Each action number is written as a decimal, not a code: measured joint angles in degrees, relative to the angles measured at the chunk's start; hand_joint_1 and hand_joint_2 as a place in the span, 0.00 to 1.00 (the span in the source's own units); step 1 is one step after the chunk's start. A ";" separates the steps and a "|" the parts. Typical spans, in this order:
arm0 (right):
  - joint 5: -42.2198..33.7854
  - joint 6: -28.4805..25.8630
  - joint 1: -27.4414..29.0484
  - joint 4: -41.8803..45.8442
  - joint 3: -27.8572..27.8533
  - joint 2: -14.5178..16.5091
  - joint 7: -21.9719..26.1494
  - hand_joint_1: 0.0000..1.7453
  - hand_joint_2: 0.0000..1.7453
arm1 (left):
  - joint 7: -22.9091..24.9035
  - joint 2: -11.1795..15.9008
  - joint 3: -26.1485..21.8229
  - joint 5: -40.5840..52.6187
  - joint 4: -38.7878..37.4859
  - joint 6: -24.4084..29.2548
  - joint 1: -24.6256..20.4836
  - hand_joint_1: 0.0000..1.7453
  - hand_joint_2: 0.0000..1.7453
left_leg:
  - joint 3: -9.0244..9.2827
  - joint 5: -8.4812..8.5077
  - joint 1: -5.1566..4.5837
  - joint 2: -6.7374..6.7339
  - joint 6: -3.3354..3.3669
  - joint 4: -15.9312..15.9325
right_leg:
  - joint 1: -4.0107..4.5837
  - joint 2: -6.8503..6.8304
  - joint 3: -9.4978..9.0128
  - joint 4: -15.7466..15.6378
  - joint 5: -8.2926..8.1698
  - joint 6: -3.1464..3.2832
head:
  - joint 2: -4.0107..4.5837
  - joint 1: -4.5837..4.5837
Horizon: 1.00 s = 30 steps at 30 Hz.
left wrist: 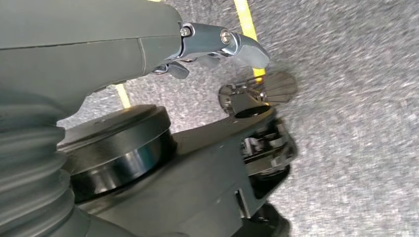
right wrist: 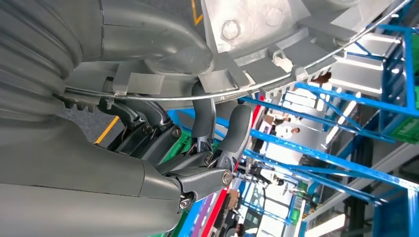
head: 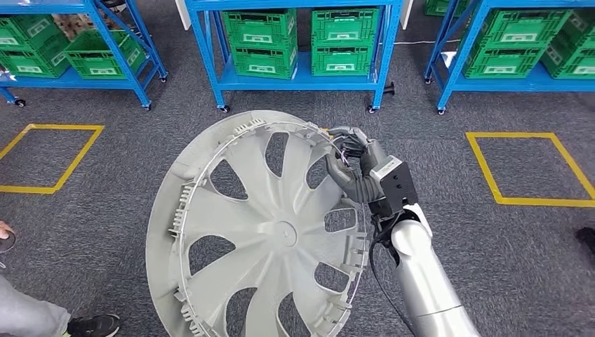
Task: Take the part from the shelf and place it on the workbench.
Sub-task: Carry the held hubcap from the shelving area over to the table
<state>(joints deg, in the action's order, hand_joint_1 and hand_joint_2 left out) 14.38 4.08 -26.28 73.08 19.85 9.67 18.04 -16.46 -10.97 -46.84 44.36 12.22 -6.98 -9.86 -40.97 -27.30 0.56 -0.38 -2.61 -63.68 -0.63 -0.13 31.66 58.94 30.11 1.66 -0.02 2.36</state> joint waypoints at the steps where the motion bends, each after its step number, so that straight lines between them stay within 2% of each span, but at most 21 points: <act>1: 0.00 0.00 0.01 0.01 0.00 0.02 0.01 1.00 1.00 | 0.00 0.00 0.00 0.01 0.00 0.05 0.01 0.00 1.00 | -0.92 -2.88 0.01 0.04 -0.21 -3.47 | 0.03 0.02 0.76 0.01 -0.63 0.17 | 0.00 0.13; 2: -0.01 0.00 0.05 0.01 0.00 0.02 0.01 1.00 1.00 | 0.01 0.00 0.00 0.05 -0.01 0.16 0.00 0.00 1.00 | -1.70 -4.79 0.02 0.06 -0.36 -7.16 | 0.07 0.01 1.49 0.04 -1.22 0.21 | 0.00 0.20; 3: -0.02 0.00 0.11 0.01 0.00 0.01 0.01 1.00 1.00 | 0.07 0.00 0.00 0.15 -0.01 0.34 0.01 0.00 1.00 | -2.10 -5.32 0.02 0.06 -0.42 -10.14 | 0.13 0.00 2.13 0.08 -1.79 0.20 | 0.00 0.21; 4: -0.04 -0.01 0.17 0.01 0.00 0.01 -0.01 1.00 1.00 | 0.19 0.00 0.00 0.32 -0.02 0.55 0.01 0.00 1.00 | -1.73 -4.53 0.01 0.07 -0.36 -11.59 | 0.19 -0.02 2.78 0.13 -2.33 0.14 | 0.00 0.24; 5: -0.07 -0.01 0.22 0.01 0.00 0.00 -0.03 1.00 1.00 | 0.39 0.00 0.00 0.50 -0.02 0.72 0.01 0.00 1.00 | -0.41 -3.05 -0.02 0.09 -0.17 -11.04 | 0.26 -0.02 3.36 0.17 -2.84 0.06 | 0.00 0.25; 6: -0.11 0.00 0.26 0.01 0.00 -0.01 -0.07 1.00 1.00 | 0.61 0.01 0.00 0.64 -0.02 0.83 0.01 0.00 1.00 | 2.00 -1.64 -0.08 0.12 0.17 -8.34 | 0.32 -0.02 3.82 0.20 -3.30 -0.04 | 0.00 0.27; 7: -0.16 0.01 0.27 0.02 0.00 -0.01 -0.11 1.00 1.00 | 0.79 0.06 0.00 0.71 -0.01 0.87 -0.02 0.00 1.00 | 5.06 -1.12 -0.23 0.15 0.66 -4.24 | 0.38 -0.03 4.20 0.22 -3.69 -0.18 | 0.00 0.27; 8: -0.21 0.02 0.25 0.02 0.00 -0.01 -0.19 1.00 1.00 | 0.89 0.11 0.00 0.72 0.01 0.86 -0.05 0.00 1.00 | 7.97 -1.34 -0.42 0.16 1.09 -0.06 | 0.42 -0.05 4.43 0.24 -4.02 -0.41 | 0.00 0.26; 9: -0.28 0.03 0.23 0.03 0.00 -0.01 -0.27 1.00 1.00 | 0.93 0.15 0.00 0.70 0.01 0.85 -0.08 0.00 1.00 | 10.08 -1.95 -0.65 0.16 1.47 3.30 | 0.42 -0.10 4.60 0.26 -4.33 -0.69 | 0.00 0.26; 10: -0.34 0.03 0.21 0.04 0.00 -0.01 -0.34 1.00 1.00 | 0.94 0.17 0.00 0.69 0.02 0.84 -0.12 0.00 1.00 | 11.16 -2.60 -0.78 0.16 1.62 5.31 | 0.51 -0.17 4.76 0.32 -4.44 -0.85 | 0.00 0.25; 13: -0.48 0.08 0.22 0.06 0.00 -0.01 -0.43 1.00 1.00 | 1.00 0.11 0.00 0.64 -0.01 0.74 0.01 0.00 1.00 | 11.13 -2.72 -0.94 0.16 1.79 6.34 | 0.56 -0.37 5.10 0.21 -4.80 -0.89 | 0.00 0.14; 16: -0.54 0.10 0.18 0.05 0.00 -0.01 -0.44 1.00 1.00 | 0.94 0.09 0.00 0.55 -0.03 0.43 0.11 0.00 1.00 | 10.59 -2.37 -1.18 0.14 2.42 6.03 | 0.32 -0.41 5.17 -0.23 -5.73 -1.75 | 0.00 0.04; 24: -0.57 0.08 0.17 0.04 0.00 -0.01 -0.44 1.00 1.00 | -0.22 0.04 0.00 0.34 -0.04 0.86 0.15 0.00 1.00 | 9.25 -1.76 -1.66 0.19 3.50 5.04 | -0.26 -0.44 5.85 -0.51 -7.04 -3.08 | 0.00 0.04; 26: -0.56 0.06 0.16 0.04 0.00 -0.01 -0.42 1.00 1.00 | -0.22 0.02 0.00 0.34 -0.04 1.04 0.15 0.00 1.00 | 9.15 -1.43 -1.56 0.19 3.95 5.13 | -0.34 -0.46 5.96 -0.52 -7.22 -3.45 | 0.00 0.04; 27: -0.54 0.03 0.14 0.05 0.00 -0.02 -0.39 1.00 1.00 | -0.24 -0.02 0.00 0.34 -0.04 1.18 0.13 0.00 1.00 | 9.14 -1.15 -1.43 0.15 4.23 5.34 | -0.32 -0.41 6.19 -0.11 -6.80 -3.60 | 0.00 0.01; 28: -0.49 -0.02 0.12 0.06 0.00 -0.02 -0.32 1.00 1.00 | -0.27 -0.05 0.00 0.38 -0.04 1.32 0.11 0.00 1.00 | 9.08 -0.82 -1.29 0.10 4.53 5.56 | -0.29 -0.34 6.80 1.25 -5.67 -3.74 | 0.00 -0.06; 30: -0.19 -0.27 0.19 0.04 -0.01 -0.07 -0.02 1.00 1.00 | -0.33 -0.12 0.00 0.55 -0.05 1.50 0.11 0.00 1.00 | 8.69 -0.37 -1.17 0.02 4.86 5.72 | -0.24 -0.22 9.42 7.68 -1.47 -3.91 | 0.00 -0.22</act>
<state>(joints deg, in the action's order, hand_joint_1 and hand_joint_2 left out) 14.19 3.81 -26.09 73.12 19.84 9.60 18.01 -16.79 -11.09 -46.84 44.91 12.17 -5.48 -9.75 -32.28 -27.67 -0.60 -0.36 2.25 -57.96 -0.87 -0.35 41.08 66.61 28.64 -2.25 -0.02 2.14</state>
